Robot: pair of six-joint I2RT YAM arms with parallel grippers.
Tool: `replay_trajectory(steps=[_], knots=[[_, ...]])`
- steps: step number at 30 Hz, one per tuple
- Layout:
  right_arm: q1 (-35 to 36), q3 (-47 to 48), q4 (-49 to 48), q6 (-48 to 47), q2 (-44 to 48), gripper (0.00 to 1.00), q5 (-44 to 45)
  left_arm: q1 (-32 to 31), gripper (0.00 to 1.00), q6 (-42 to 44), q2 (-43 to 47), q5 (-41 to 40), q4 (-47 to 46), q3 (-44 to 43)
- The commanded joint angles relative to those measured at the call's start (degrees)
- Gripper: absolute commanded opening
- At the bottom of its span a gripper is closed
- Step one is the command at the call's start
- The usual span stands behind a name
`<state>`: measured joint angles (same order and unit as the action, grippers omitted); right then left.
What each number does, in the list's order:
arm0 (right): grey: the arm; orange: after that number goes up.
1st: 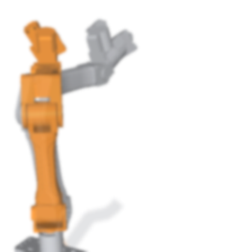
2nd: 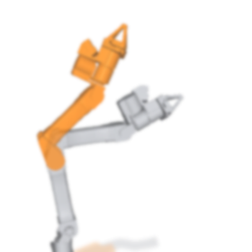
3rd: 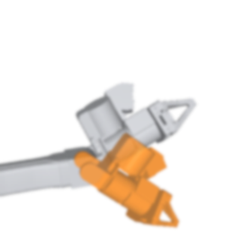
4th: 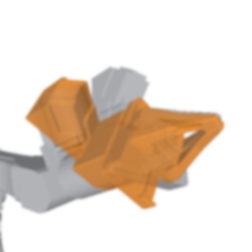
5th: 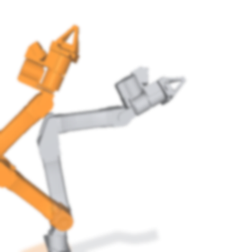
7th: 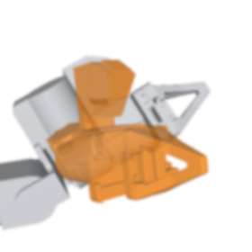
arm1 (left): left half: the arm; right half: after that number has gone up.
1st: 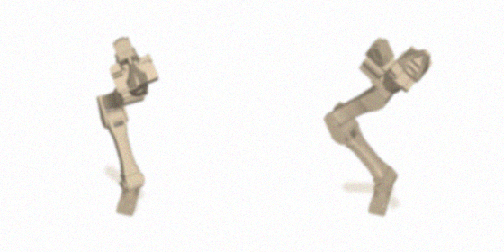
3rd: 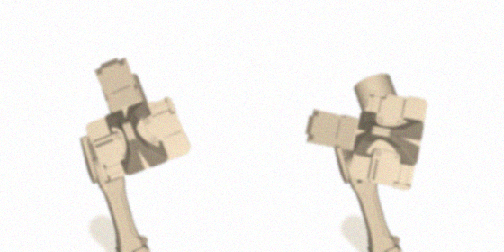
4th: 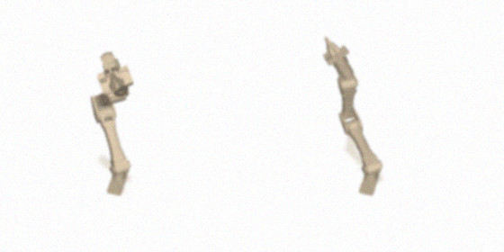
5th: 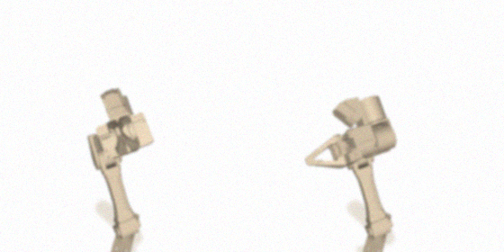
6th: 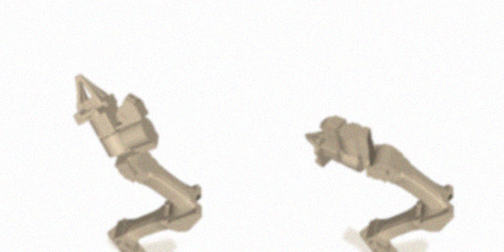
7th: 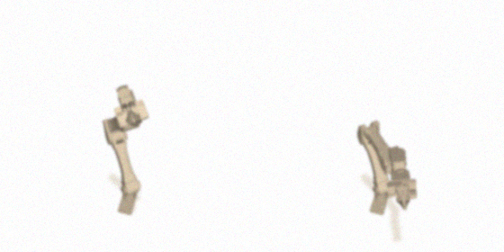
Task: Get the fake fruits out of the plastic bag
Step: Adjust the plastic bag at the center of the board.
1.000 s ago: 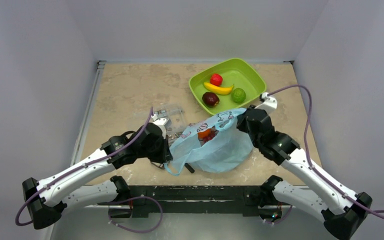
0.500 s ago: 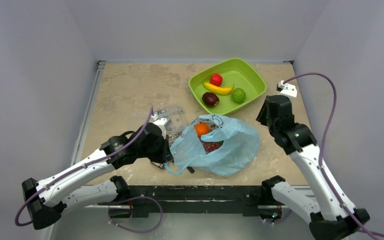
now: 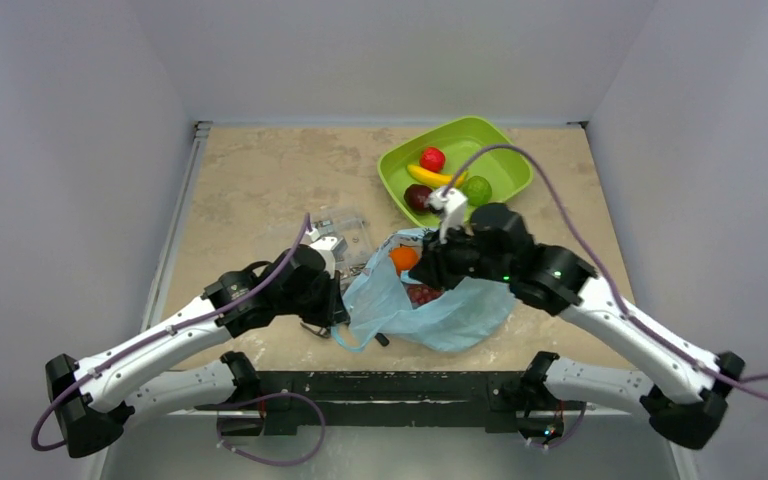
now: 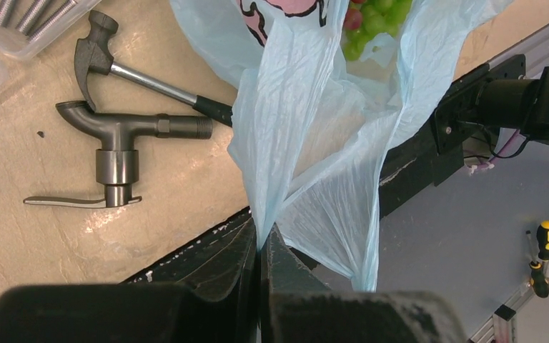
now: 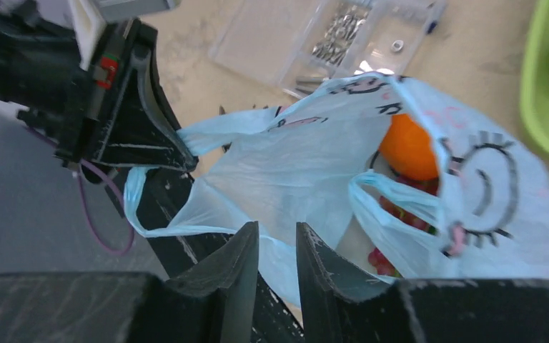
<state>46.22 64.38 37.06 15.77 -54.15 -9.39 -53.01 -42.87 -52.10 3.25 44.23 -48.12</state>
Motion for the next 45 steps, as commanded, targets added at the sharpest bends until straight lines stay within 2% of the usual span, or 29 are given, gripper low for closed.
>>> replay_trajectory(steps=[1,3,6,8,10,12,14,16,18,21,23,26,31,32,33,34,36,38,41,45], knots=[[7.3,-0.9,-8.7,1.3,-8.8,0.24,8.3,-0.2,0.0,-0.9,1.6,0.4,-0.8,-2.3],[7.9,-1.7,-11.2,3.0,-12.1,0.16,14.3,-0.2,0.0,-1.3,2.4,-0.3,-0.3,-2.3],[7.9,-5.7,-13.1,8.3,-17.0,0.13,26.6,-0.2,0.0,-1.7,3.6,-1.6,0.6,-2.9],[7.7,-10.6,-15.4,13.1,-19.8,0.0,34.4,-0.2,0.0,-2.1,4.3,-2.7,1.3,-3.2],[6.9,-14.4,-15.4,20.0,-22.4,0.0,42.5,-0.2,0.0,-2.8,5.3,-3.0,1.7,-3.4],[2.5,-16.9,-12.8,26.8,-23.9,0.0,47.2,-0.2,0.0,-3.5,6.4,-5.9,2.7,-3.1],[-6.5,-19.0,-7.1,36.0,-23.2,0.0,51.3,-0.2,0.0,-4.0,7.9,-8.8,4.3,-2.6],[-16.2,-22.0,-5.6,37.2,-19.4,0.0,50.2,-0.2,0.0,-4.1,10.1,-11.8,5.2,-1.2],[-24.1,-25.3,-9.4,32.9,-13.1,0.0,45.4,-0.2,0.0,-3.7,12.2,-13.4,4.6,1.2],[-26.1,-26.3,-10.8,29.8,-4.3,0.0,43.2,-0.2,0.0,-2.6,13.4,-13.2,3.9,3.0],[-26.1,-24.3,-9.4,26.8,-2.0,0.04,42.3,-0.2,0.0,-1.8,13.1,-11.9,3.1,3.0],[-25.7,-20.6,-8.6,19.7,0.3,0.15,35.0,-0.2,0.0,-0.2,11.3,-7.7,0.2,2.7],[-22.9,-16.3,-4.1,14.5,1.6,0.49,15.5,-0.2,0.0,3.3,6.0,3.5,-4.4,0.2],[-21.1,-15.1,-1.9,14.2,0.9,0.51,13.3,-0.2,0.0,3.8,5.0,5.5,-4.9,-0.1],[-18.3,-14.4,-0.4,14.0,0.3,0.6,11.9,-0.2,0.0,4.0,4.1,7.3,-5.6,-0.2],[-14.9,-13.7,0.9,13.9,-0.6,0.63,11.4,-0.2,0.01,4.0,3.6,8.8,-7.0,0.0],[-6.2,-12.9,3.5,16.7,-3.0,0.65,13.1,-0.2,0.16,3.7,2.8,10.5,-9.2,0.8],[0.2,-14.3,1.5,20.9,-4.4,0.63,13.8,-0.2,0.32,3.2,2.2,10.6,-10.8,1.8],[6.5,-20.1,-6.6,26.7,-5.8,0.54,13.2,-0.2,0.46,3.1,1.3,10.1,-11.3,2.1],[14.3,-25.4,-17.6,32.3,-8.9,0.47,15.0,-0.2,0.73,3.0,-0.2,9.6,-11.8,4.0]])
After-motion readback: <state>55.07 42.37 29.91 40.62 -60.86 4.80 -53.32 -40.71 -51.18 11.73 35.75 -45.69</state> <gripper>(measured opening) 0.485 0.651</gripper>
